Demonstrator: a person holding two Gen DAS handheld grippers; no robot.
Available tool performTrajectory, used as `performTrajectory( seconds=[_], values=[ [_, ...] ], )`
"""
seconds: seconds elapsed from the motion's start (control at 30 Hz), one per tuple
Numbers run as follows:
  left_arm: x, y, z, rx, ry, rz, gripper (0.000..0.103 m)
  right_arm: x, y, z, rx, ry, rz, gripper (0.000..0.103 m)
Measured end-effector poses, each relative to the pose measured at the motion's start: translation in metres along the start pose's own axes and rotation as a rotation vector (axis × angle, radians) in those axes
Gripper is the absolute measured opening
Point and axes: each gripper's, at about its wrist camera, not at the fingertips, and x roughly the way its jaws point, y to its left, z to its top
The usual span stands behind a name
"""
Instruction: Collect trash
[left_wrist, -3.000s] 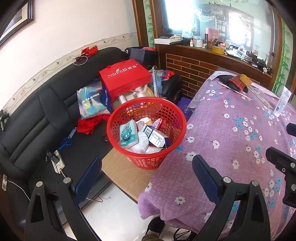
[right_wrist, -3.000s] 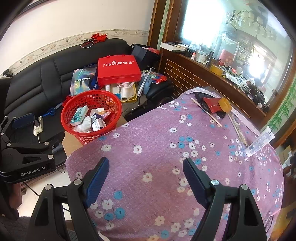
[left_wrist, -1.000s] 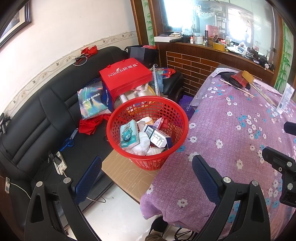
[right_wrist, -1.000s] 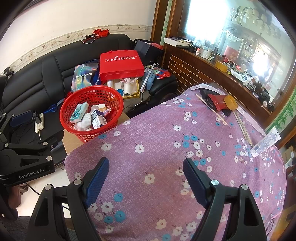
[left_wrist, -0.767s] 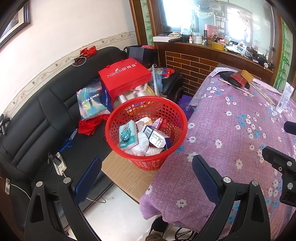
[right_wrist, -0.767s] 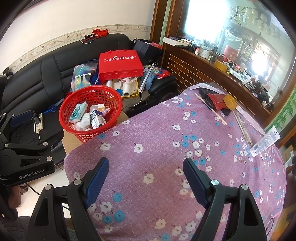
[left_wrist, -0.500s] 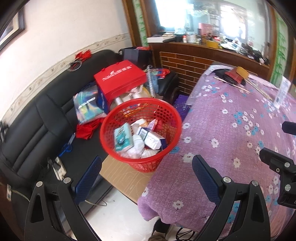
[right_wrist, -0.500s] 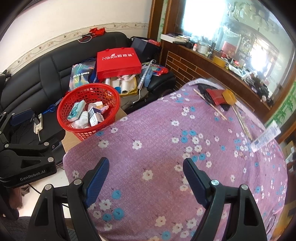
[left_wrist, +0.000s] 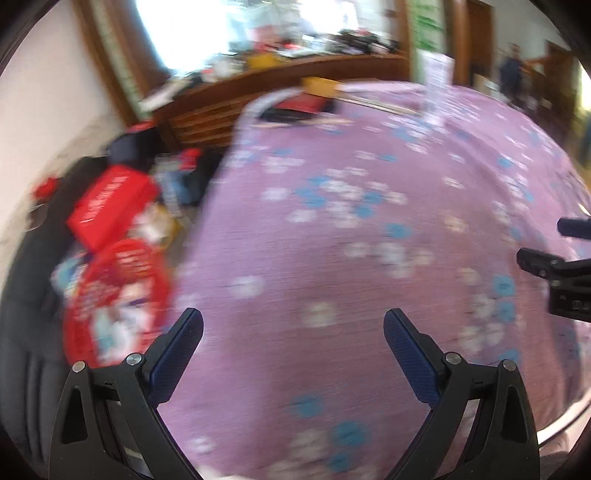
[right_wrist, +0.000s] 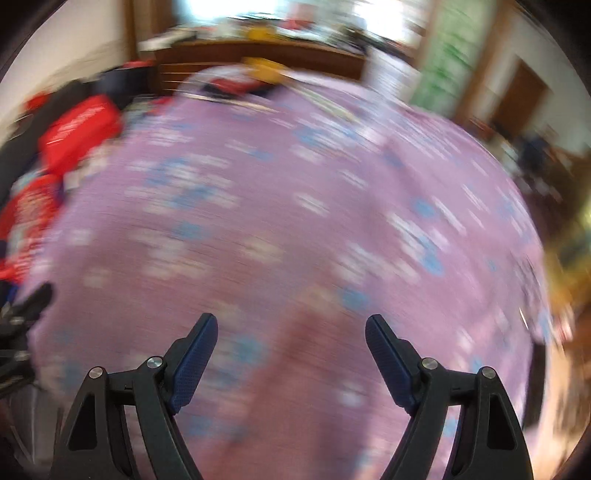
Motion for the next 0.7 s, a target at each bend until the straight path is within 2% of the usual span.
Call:
performTrajectory(
  seconds=[0.1, 0.27, 0.43, 0.57, 0.63, 0.7],
  values=[
    [0.021, -0.044, 0.012, 0.044, 0.014, -0.078, 0.098, 0.022, -0.050, -0.023, 0.122, 0.028, -0.076, 0.086],
    [0.059, -0.092, 0.027, 0.040, 0.046, -0.126, 0.098, 0.046, -0.077, -0.033, 0.188, 0.014, -0.097, 0.086],
    [0.081, -0.114, 0.034, 0.035, 0.061, -0.107, 0.098, 0.058, -0.079, -0.017, 0.176, -0.050, -0.110, 0.093],
    [0.094, -0.115, 0.046, -0.003, 0.076, -0.186, 0.098, 0.073, -0.090, -0.005, 0.230, -0.068, -0.099, 0.103],
    [0.098, -0.114, 0.048, -0.012, 0.067, -0.198, 0.103, 0.080, -0.094, 0.000, 0.258, -0.088, -0.077, 0.103],
    [0.099, -0.115, 0.048, -0.003, 0.048, -0.204, 0.103, 0.085, -0.097, 0.002, 0.288, -0.094, -0.052, 0.103]
  ],
)
